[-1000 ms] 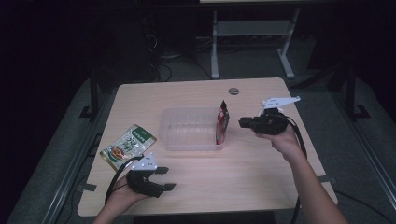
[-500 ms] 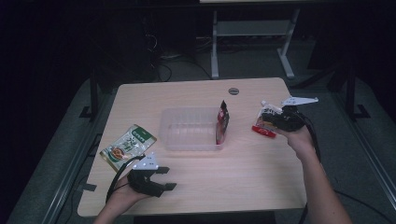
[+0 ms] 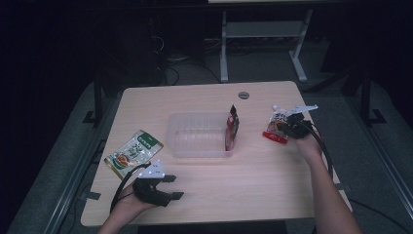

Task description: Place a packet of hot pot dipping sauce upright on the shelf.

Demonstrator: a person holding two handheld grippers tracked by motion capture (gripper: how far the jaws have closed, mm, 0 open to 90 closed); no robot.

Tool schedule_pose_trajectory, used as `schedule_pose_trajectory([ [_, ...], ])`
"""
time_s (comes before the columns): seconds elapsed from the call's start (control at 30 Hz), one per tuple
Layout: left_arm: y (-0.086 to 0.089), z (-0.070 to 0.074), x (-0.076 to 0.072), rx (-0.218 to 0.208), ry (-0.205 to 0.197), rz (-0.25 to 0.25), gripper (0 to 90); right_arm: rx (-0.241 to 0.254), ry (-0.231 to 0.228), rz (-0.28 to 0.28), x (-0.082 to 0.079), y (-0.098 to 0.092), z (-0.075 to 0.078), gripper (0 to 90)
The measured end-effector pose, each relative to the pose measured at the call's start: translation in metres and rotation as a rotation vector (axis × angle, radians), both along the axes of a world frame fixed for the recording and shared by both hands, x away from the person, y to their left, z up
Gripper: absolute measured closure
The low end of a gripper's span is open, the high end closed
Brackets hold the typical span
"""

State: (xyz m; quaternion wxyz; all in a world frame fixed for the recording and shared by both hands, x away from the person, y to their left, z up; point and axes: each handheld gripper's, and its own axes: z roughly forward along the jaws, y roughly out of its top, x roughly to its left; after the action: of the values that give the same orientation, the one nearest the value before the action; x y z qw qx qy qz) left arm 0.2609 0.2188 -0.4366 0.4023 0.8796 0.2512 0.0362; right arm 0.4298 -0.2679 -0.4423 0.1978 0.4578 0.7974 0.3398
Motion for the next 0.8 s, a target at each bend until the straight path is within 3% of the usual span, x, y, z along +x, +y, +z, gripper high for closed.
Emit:
schedule_pose_trajectory([
  [0.07,0.001,0.0,-0.001,0.003,0.001,0.002,32.8,-0.007,0.006,-0.003,0.001,0.0,-0.001,89.7],
  [0.23,0.002,-0.001,-0.003,0.004,0.006,0.016,32.8,-0.078,0.026,-0.016,0.007,0.003,-0.015,89.8],
  [0.4,0.001,-0.002,-0.003,0.012,0.013,0.021,32.8,-0.136,0.041,-0.011,0.009,0.01,-0.019,89.9],
  [0.53,-0.001,-0.003,-0.003,0.022,0.018,0.021,32.8,-0.133,0.065,-0.016,0.013,0.009,-0.022,89.9],
  [0.63,-0.002,-0.004,-0.003,0.024,0.017,0.017,32.8,-0.101,0.088,-0.019,0.014,0.005,-0.022,90.0],
  [0.8,-0.001,-0.004,-0.001,0.039,0.023,0.03,32.8,-0.107,0.12,0.03,0.011,0.007,-0.02,89.9],
])
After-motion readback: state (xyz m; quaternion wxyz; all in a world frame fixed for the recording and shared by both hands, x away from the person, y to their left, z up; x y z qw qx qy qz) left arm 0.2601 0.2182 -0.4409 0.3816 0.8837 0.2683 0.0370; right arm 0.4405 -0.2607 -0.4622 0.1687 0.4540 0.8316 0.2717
